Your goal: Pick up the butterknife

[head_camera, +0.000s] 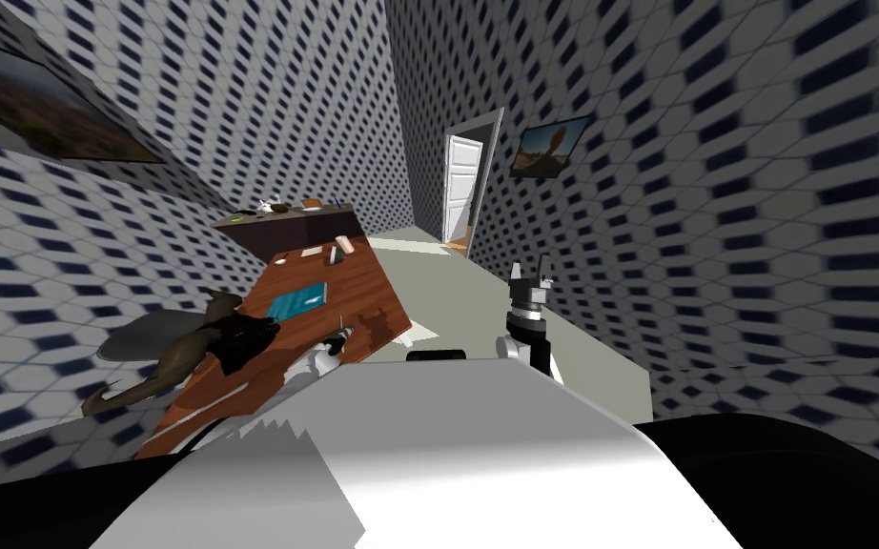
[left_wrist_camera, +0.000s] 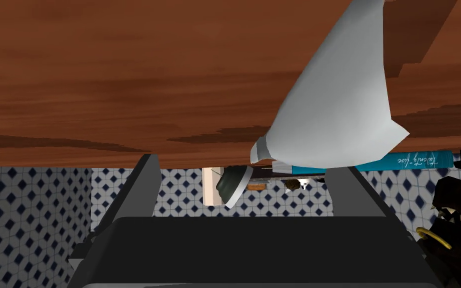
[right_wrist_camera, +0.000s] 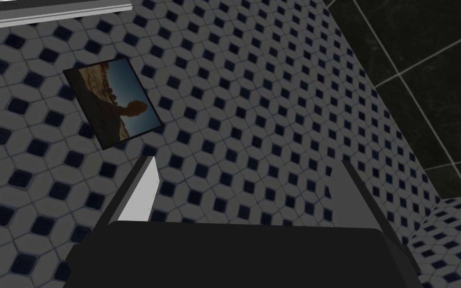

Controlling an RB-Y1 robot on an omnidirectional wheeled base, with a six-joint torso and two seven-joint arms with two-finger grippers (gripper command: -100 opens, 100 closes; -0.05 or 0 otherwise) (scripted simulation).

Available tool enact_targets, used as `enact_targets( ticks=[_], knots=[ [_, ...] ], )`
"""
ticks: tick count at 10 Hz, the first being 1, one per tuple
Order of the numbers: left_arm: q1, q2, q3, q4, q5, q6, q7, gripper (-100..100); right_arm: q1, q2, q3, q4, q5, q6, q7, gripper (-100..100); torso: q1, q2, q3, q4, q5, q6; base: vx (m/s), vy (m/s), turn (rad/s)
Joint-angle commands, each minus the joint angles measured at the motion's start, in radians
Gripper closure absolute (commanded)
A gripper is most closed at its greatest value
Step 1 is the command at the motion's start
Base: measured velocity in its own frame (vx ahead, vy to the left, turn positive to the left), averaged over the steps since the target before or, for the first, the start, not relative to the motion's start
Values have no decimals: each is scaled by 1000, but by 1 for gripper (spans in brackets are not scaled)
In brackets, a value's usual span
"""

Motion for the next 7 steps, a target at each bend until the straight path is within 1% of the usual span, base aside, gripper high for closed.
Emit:
enact_targets(
  ticks=[1,2,3,5,6,7],
  knots=[
    [41,2,9,-37,-28,15,43,-100,0,0,0,0,0,0,0,0,0,0,0,0,0,0,15,13,-133],
    [70,-1,25,-56,-60,19,71,-100,0,0,0,0,0,0,0,0,0,0,0,0,0,0,22,19,-228],
    [70,-1,25,-56,-60,19,78,-100,0,0,0,0,0,0,0,0,0,0,0,0,0,1,17,20,-58],
    [124,-5,59,-94,-125,25,141,-100,0,0,0,0,0,0,0,0,0,0,0,0,0,0,15,19,-129],
    [128,-5,59,-94,-125,25,147,-100,0,0,0,0,0,0,0,0,0,0,0,0,0,0,-15,14,-47],
    [127,1,45,-101,-108,31,139,-100,0,0,0,0,0,0,0,0,0,1,1,0,0,0,-5,5,-7]
  ],
)
